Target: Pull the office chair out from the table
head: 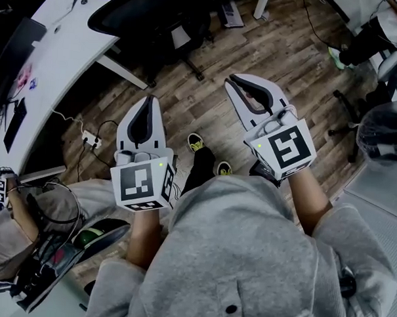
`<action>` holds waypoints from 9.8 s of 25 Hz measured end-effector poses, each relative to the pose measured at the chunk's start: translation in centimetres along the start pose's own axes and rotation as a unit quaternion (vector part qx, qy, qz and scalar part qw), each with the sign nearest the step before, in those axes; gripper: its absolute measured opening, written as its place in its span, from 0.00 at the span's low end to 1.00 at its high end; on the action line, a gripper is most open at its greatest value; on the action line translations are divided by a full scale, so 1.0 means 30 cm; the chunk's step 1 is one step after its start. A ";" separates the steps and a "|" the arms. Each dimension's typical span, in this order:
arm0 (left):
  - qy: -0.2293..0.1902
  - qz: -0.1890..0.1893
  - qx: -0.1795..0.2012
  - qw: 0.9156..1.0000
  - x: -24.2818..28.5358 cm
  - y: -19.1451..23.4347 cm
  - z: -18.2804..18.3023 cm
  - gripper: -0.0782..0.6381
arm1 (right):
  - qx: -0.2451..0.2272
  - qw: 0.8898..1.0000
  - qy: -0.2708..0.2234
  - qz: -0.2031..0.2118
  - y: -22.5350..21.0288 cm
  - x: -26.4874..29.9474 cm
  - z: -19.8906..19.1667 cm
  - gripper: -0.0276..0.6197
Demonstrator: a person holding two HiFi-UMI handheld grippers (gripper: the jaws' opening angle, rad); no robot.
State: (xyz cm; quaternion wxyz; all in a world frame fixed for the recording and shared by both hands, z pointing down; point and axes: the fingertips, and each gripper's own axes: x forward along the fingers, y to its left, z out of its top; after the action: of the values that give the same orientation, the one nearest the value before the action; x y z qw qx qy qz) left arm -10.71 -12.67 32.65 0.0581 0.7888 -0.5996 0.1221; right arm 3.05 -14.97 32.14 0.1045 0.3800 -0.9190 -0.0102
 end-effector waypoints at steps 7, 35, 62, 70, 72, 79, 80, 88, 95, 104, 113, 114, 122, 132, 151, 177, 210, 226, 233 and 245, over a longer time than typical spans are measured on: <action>0.002 -0.006 -0.008 1.000 0.128 0.106 0.028 0.13 | -0.018 1.000 0.005 0.011 -0.026 0.176 0.045 0.11; -0.019 -0.031 -0.013 0.999 0.333 0.410 0.070 0.13 | -0.026 0.999 0.010 -0.036 -0.076 0.498 0.120 0.11; -0.006 -0.012 0.001 1.000 0.594 0.495 0.143 0.13 | -0.024 0.999 0.015 -0.046 -0.354 0.671 0.115 0.11; -0.001 0.004 0.004 1.000 0.742 0.556 0.181 0.13 | -0.029 0.998 0.012 -0.048 -0.512 0.782 0.132 0.11; 0.000 0.009 0.007 1.000 0.770 0.568 0.189 0.13 | -0.032 0.998 0.012 -0.048 -0.547 0.800 0.139 0.11; 0.002 0.046 0.033 0.998 0.821 0.639 0.218 0.13 | -0.057 0.997 0.008 -0.046 -0.651 0.861 0.158 0.11; 0.002 0.053 0.037 0.998 0.822 0.653 0.223 0.13 | -0.059 0.997 0.007 -0.046 -0.667 0.869 0.161 0.11; 0.018 0.105 0.049 0.993 0.834 0.783 0.246 0.13 | -0.098 0.994 -0.005 -0.037 -0.800 0.940 0.198 0.11; 0.041 0.110 0.110 0.987 0.858 0.822 0.243 0.25 | -0.170 0.984 0.045 -0.002 -0.917 1.033 0.144 0.17; 0.158 0.089 0.227 0.957 0.934 0.797 0.073 0.53 | -0.418 0.896 0.150 0.029 -1.021 1.166 0.003 0.40; 0.218 0.104 0.297 0.924 0.991 0.868 0.022 0.54 | -0.492 0.847 0.187 0.072 -1.047 1.270 -0.076 0.41; 0.218 0.107 0.303 0.922 0.993 0.870 0.025 0.54 | -0.497 0.843 0.191 0.074 -1.052 1.278 -0.081 0.41; 0.268 0.138 0.355 0.885 0.981 0.912 -0.003 0.49 | -0.540 0.817 0.194 0.059 -1.081 1.356 -0.107 0.41; 0.314 0.129 0.427 0.838 1.005 0.944 -0.035 0.38 | -0.570 0.796 0.200 0.035 -1.097 1.368 -0.122 0.41; 0.301 0.106 0.450 0.834 0.934 0.942 -0.064 0.37 | -0.606 0.749 0.262 0.052 -1.017 1.246 -0.163 0.29; 0.272 0.061 0.484 0.829 0.718 0.919 -0.125 0.37 | -0.572 0.759 0.312 0.002 -0.769 0.943 -0.197 0.29; 0.269 0.051 0.494 0.825 0.522 0.916 -0.190 0.37 | -0.575 0.751 0.324 -0.014 -0.548 0.749 -0.213 0.28; 0.290 0.041 0.493 0.820 0.447 0.851 -0.203 0.37 | -0.577 0.750 0.322 -0.004 -0.502 0.636 -0.223 0.28; 0.291 0.039 0.494 0.819 0.332 0.737 -0.237 0.37 | -0.578 0.749 0.323 -0.007 -0.452 0.484 -0.254 0.28; 0.289 0.044 0.494 0.819 0.084 0.512 -0.285 0.37 | -0.585 0.749 0.311 -0.010 -0.352 0.188 -0.291 0.28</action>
State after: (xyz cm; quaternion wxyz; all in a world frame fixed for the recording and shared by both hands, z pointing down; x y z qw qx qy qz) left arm -25.89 -17.19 40.71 -0.1737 0.6128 -0.4487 0.6269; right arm 8.27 -25.90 40.69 0.5863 0.2361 -0.6462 -0.4277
